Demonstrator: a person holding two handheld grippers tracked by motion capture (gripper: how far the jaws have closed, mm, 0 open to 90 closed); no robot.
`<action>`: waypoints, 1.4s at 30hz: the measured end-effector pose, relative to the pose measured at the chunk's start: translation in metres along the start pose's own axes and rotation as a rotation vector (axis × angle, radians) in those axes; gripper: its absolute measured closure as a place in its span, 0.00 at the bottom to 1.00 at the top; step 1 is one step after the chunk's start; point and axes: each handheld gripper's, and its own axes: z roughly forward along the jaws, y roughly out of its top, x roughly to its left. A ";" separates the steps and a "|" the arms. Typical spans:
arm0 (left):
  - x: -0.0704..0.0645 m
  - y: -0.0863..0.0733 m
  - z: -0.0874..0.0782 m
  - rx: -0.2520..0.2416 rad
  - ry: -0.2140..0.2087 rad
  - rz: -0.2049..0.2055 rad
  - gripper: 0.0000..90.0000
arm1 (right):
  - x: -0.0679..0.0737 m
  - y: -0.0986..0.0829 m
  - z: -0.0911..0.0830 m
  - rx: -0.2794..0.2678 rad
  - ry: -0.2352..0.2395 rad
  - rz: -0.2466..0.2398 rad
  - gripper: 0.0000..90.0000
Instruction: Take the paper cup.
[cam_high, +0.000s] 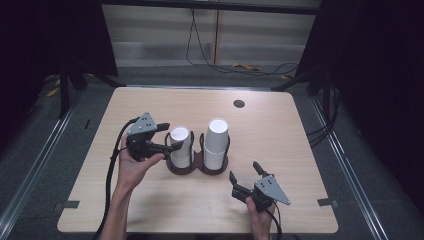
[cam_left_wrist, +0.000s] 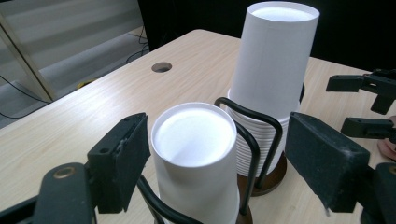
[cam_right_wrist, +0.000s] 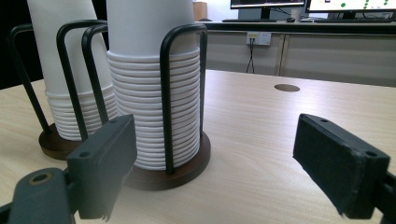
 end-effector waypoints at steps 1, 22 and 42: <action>0.000 0.000 0.000 0.000 0.000 0.000 0.24 | 0.000 0.000 0.000 0.000 0.002 0.001 0.15; 0.016 0.019 0.022 0.202 -0.034 0.018 0.24 | 0.000 0.000 0.000 0.001 0.005 0.000 0.15; 0.024 0.025 0.039 0.363 -0.088 0.053 0.32 | 0.000 0.000 0.001 0.002 0.008 -0.001 0.15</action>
